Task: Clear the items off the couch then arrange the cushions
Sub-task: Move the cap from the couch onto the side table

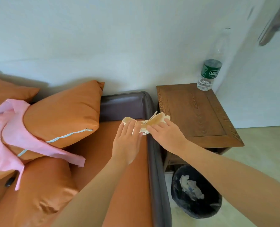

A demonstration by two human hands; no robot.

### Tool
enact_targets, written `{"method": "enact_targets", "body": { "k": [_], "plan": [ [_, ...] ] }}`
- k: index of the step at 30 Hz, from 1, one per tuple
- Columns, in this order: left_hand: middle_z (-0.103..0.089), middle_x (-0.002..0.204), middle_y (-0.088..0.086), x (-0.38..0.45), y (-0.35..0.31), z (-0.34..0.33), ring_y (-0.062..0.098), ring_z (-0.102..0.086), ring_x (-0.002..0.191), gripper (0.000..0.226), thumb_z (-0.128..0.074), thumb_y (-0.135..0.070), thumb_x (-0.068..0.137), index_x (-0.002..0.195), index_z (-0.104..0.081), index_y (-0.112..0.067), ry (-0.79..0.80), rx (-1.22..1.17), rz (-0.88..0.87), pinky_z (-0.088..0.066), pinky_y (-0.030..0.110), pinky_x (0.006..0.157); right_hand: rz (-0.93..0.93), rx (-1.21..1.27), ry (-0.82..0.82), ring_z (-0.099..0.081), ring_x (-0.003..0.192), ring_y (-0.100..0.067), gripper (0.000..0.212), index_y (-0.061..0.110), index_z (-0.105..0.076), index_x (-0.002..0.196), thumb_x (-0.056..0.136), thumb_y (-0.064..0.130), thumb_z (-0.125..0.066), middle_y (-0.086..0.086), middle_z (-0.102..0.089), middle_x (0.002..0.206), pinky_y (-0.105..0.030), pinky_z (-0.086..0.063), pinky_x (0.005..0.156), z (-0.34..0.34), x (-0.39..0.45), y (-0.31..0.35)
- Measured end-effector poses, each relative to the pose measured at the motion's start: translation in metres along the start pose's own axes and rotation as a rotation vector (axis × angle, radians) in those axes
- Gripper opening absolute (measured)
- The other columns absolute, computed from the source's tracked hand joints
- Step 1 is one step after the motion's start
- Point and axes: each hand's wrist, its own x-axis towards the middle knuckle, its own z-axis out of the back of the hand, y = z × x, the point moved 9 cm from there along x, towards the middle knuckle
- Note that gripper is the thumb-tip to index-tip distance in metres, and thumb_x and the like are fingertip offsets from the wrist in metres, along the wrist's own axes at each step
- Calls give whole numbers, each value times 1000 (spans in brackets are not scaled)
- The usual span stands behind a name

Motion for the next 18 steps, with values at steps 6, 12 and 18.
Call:
{"method": "enact_targets", "body": {
  "k": [6,12,18],
  "plan": [
    [-65,118,9,47,-81,5,26,-60,113,35,-38,-25,100,117,-63,-8,-2,0,-108,-29,37,112,1,-25,-3,-70,84,-26,41,11,-67,109,71,11,-82,-8,-73,97,-45,-57,81,27,-48,-73],
    [-66,103,7,95,-140,-18,27,-63,98,39,-76,-1,71,108,-64,-7,45,-46,-200,-43,42,103,-46,-62,-89,-70,82,-27,40,8,-66,111,73,7,-78,-8,-73,97,-44,-57,77,44,-88,-132],
    [-64,106,10,146,-177,-44,30,-60,99,43,-73,2,68,109,-63,-7,41,-90,-272,-47,43,96,-243,-60,-134,-67,72,-24,35,10,-65,109,76,7,-76,-4,-71,87,-37,-52,67,30,-110,-189]
  ]
}}
